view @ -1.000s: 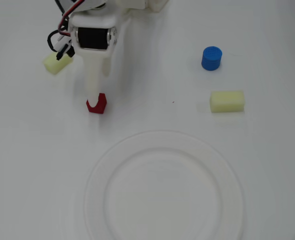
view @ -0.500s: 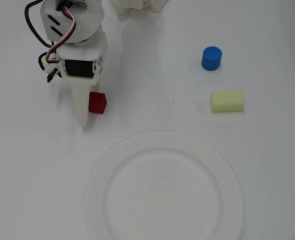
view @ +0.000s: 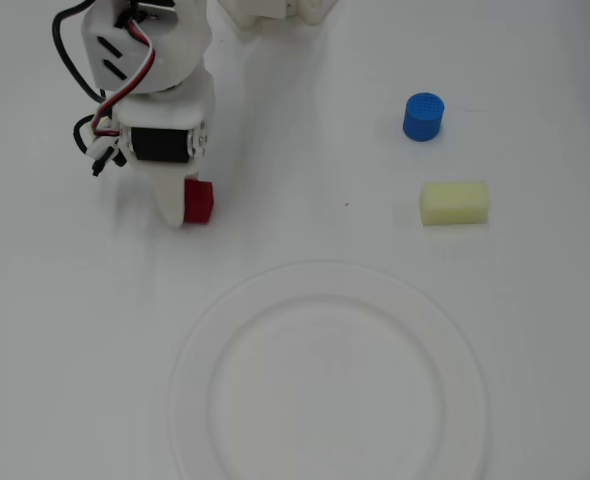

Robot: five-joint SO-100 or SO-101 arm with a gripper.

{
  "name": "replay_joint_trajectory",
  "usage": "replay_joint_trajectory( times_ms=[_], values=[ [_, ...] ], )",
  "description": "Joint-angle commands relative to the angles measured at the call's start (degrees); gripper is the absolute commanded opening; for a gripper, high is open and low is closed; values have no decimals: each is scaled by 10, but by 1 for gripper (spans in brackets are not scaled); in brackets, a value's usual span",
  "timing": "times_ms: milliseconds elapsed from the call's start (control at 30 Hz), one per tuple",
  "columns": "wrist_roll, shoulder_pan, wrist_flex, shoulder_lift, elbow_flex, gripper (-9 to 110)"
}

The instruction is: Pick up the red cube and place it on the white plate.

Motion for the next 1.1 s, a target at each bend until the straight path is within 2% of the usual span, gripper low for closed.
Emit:
replay_joint_trajectory(
  times_ms=[0,333,833,1067],
  values=[
    [-2,-11,-7,50,8,0],
    [11,-110,11,166,-31,0],
    [56,-161,156,-166,-461,0],
    [68,-178,203,-222,-533,0]
  ],
)
